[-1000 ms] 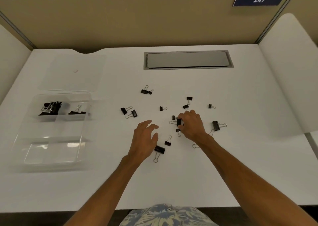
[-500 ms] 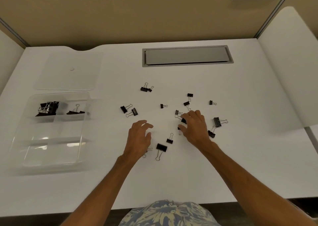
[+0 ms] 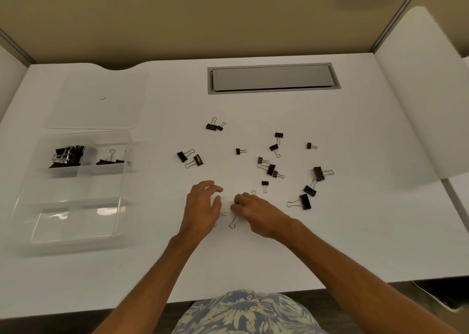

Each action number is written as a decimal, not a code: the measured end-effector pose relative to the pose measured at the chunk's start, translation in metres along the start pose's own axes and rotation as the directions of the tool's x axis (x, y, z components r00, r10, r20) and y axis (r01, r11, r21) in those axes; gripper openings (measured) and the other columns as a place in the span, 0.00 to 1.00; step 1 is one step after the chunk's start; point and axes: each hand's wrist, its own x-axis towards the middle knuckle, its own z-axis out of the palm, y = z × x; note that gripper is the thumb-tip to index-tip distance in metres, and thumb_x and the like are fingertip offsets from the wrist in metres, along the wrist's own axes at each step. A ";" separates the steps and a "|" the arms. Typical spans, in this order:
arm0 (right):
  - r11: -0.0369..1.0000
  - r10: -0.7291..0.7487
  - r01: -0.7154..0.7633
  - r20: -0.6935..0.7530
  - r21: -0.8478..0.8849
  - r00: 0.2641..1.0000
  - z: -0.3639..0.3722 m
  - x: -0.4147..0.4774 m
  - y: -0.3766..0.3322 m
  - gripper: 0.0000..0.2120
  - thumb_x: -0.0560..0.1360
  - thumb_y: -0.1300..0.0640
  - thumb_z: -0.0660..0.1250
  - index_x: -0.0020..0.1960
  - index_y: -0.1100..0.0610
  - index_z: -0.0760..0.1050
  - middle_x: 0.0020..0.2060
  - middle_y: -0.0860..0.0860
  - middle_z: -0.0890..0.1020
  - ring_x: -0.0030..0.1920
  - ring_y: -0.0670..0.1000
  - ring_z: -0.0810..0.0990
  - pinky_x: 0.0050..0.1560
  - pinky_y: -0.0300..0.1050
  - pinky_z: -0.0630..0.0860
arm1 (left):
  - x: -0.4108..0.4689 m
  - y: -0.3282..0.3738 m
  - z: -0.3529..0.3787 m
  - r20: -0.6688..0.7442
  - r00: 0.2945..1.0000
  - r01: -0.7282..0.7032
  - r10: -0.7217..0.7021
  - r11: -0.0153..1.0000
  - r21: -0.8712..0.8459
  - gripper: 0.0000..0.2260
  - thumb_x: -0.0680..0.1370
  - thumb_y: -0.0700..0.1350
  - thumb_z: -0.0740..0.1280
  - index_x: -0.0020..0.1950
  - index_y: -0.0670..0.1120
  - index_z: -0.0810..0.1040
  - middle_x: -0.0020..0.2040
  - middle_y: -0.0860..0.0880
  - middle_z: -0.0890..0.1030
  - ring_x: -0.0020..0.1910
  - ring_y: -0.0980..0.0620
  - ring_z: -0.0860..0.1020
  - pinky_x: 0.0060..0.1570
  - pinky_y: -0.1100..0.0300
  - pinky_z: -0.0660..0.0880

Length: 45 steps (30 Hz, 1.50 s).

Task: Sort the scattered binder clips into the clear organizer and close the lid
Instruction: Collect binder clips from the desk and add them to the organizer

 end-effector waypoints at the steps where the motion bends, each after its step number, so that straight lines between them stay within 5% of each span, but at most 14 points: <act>1: 0.997 0.034 -0.032 -0.026 0.064 0.999 0.001 -0.002 0.001 0.18 0.72 0.72 0.67 0.61 0.63 0.74 0.55 0.57 0.76 0.51 0.57 0.75 0.47 0.52 0.77 | -0.001 0.000 0.000 -0.001 1.000 0.008 -0.008 1.000 -0.027 0.10 0.80 0.41 0.64 0.60 0.48 0.79 0.67 0.50 0.75 0.68 0.52 0.69 0.65 0.64 0.60; 4: 0.888 0.271 -0.210 -0.097 0.409 0.958 -0.004 -0.011 0.001 0.18 0.73 0.63 0.72 0.62 0.60 0.74 0.56 0.53 0.77 0.51 0.52 0.77 0.51 0.46 0.77 | -0.002 0.004 0.000 -0.046 0.999 0.021 -0.028 0.988 -0.154 0.10 0.82 0.42 0.62 0.60 0.47 0.79 0.63 0.50 0.78 0.64 0.52 0.73 0.67 0.59 0.67; 9: 0.542 0.668 -0.377 -0.112 0.751 0.736 -0.017 -0.017 -0.010 0.17 0.71 0.50 0.76 0.57 0.53 0.78 0.47 0.46 0.81 0.42 0.41 0.80 0.41 0.30 0.73 | -0.009 0.032 -0.002 0.035 0.985 0.162 -0.167 0.850 -0.501 0.10 0.84 0.49 0.56 0.59 0.51 0.75 0.53 0.53 0.82 0.51 0.55 0.81 0.54 0.57 0.77; 12: 0.525 0.730 -0.357 -0.193 0.773 0.655 -0.022 -0.021 -0.017 0.17 0.70 0.48 0.76 0.55 0.53 0.78 0.46 0.44 0.81 0.42 0.43 0.80 0.40 0.31 0.74 | -0.009 0.046 0.007 0.204 0.952 0.306 -0.227 0.722 -0.620 0.10 0.82 0.52 0.61 0.59 0.50 0.77 0.50 0.50 0.84 0.46 0.54 0.84 0.51 0.56 0.79; 15: 0.587 0.732 -0.376 -0.270 0.717 0.626 -0.022 -0.027 -0.021 0.18 0.71 0.48 0.76 0.57 0.54 0.78 0.48 0.45 0.80 0.40 0.46 0.79 0.41 0.37 0.76 | -0.008 0.058 0.017 0.255 0.944 0.318 -0.209 0.781 -0.537 0.08 0.80 0.48 0.66 0.54 0.47 0.82 0.45 0.50 0.85 0.43 0.54 0.84 0.50 0.58 0.81; 19: 0.647 0.670 -0.393 -0.242 0.653 0.701 -0.020 -0.039 -0.023 0.27 0.69 0.43 0.76 0.62 0.54 0.76 0.49 0.42 0.76 0.42 0.42 0.74 0.42 0.29 0.68 | -0.010 0.074 0.022 0.246 0.936 0.352 -0.253 0.710 -0.610 0.05 0.78 0.43 0.68 0.47 0.43 0.81 0.39 0.48 0.86 0.39 0.53 0.85 0.45 0.59 0.81; 23: 0.667 0.651 -0.395 -0.236 0.632 0.721 -0.023 -0.062 -0.006 0.32 0.70 0.39 0.73 0.69 0.50 0.71 0.54 0.43 0.75 0.46 0.43 0.75 0.44 0.31 0.71 | -0.008 0.080 0.030 0.243 0.931 0.366 -0.274 0.708 -0.604 0.06 0.80 0.44 0.67 0.48 0.44 0.81 0.41 0.48 0.86 0.39 0.51 0.85 0.47 0.57 0.80; 27: 0.705 0.664 -0.447 -0.290 0.551 0.689 -0.020 -0.096 0.033 0.21 0.74 0.51 0.73 0.65 0.53 0.75 0.54 0.48 0.77 0.47 0.45 0.75 0.47 0.41 0.76 | -0.010 0.088 0.038 0.254 0.924 0.382 -0.285 0.680 -0.626 0.07 0.80 0.45 0.67 0.51 0.44 0.82 0.43 0.48 0.86 0.39 0.49 0.85 0.44 0.57 0.80; 30: 0.698 0.691 -0.551 -0.229 0.457 0.686 -0.014 -0.119 0.063 0.22 0.74 0.56 0.73 0.66 0.54 0.73 0.58 0.50 0.76 0.54 0.51 0.76 0.54 0.49 0.77 | -0.015 0.094 0.045 0.223 0.927 0.373 -0.302 0.678 -0.633 0.07 0.79 0.45 0.67 0.52 0.46 0.83 0.42 0.49 0.86 0.37 0.50 0.83 0.41 0.58 0.78; 35: 0.803 0.582 -0.535 -0.152 0.263 0.799 -0.012 -0.136 0.086 0.29 0.73 0.58 0.74 0.71 0.57 0.70 0.64 0.54 0.73 0.62 0.57 0.73 0.61 0.50 0.72 | -0.028 0.104 0.055 0.190 0.919 0.380 -0.345 0.655 -0.653 0.07 0.79 0.45 0.68 0.51 0.45 0.84 0.41 0.48 0.86 0.35 0.52 0.81 0.38 0.60 0.76; 45: 0.923 0.366 -0.380 -0.163 -0.067 0.916 -0.001 -0.134 0.100 0.19 0.69 0.59 0.75 0.58 0.58 0.76 0.54 0.52 0.74 0.51 0.53 0.73 0.49 0.46 0.75 | -0.053 0.114 0.059 0.146 0.921 0.353 -0.361 0.614 -0.706 0.06 0.79 0.44 0.68 0.50 0.44 0.84 0.41 0.47 0.86 0.37 0.49 0.82 0.41 0.56 0.77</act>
